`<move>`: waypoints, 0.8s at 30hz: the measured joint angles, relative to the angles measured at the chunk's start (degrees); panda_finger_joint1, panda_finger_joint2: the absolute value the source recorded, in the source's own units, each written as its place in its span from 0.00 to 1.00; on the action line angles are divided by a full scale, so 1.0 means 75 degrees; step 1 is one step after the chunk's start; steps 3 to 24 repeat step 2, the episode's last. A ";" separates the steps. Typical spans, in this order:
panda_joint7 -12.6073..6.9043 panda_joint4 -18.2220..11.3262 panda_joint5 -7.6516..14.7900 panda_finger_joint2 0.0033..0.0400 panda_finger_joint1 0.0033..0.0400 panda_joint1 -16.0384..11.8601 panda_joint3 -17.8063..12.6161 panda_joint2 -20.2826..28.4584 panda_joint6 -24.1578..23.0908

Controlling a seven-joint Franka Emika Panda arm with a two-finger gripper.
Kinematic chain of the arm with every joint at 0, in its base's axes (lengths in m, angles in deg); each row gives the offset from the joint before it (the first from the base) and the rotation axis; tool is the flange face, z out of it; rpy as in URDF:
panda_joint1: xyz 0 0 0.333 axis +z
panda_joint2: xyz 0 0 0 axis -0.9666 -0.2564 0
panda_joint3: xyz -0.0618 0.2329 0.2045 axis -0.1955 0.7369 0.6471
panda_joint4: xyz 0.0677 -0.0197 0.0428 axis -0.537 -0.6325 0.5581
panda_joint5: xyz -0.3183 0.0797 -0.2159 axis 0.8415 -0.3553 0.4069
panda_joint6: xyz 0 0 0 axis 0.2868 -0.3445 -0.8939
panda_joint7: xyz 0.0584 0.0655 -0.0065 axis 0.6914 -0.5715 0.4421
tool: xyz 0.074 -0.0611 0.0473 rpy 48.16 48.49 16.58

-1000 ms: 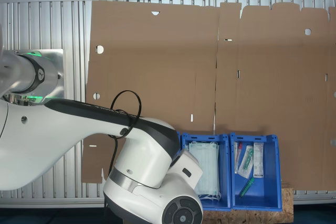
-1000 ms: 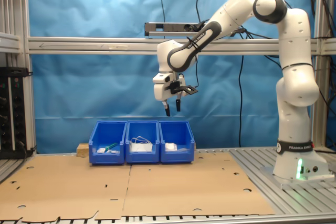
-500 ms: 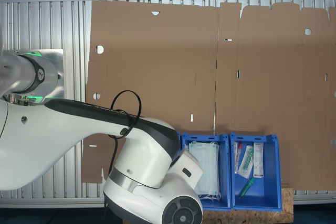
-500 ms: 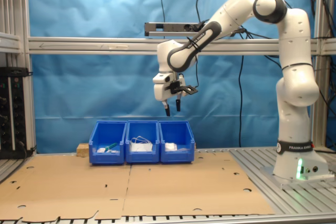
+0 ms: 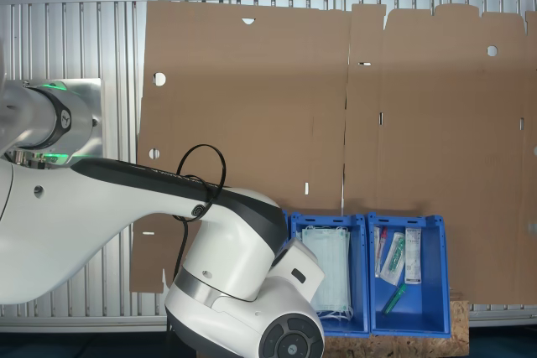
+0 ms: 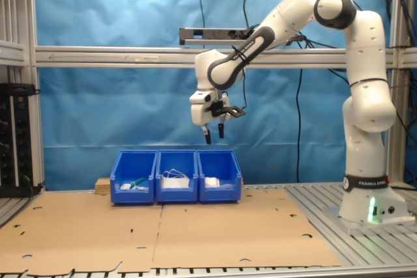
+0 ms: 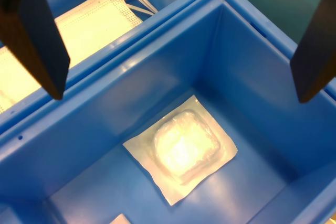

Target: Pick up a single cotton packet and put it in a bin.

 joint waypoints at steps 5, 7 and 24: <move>0.0000 0.0000 0.0000 1.00 1.00 0.0000 0.0000 0.0000 0.0000; 0.0000 0.0000 0.0000 1.00 1.00 0.0000 0.0000 0.0000 0.0000; 0.0000 0.0000 0.0000 1.00 1.00 0.0000 0.0000 0.0000 0.0000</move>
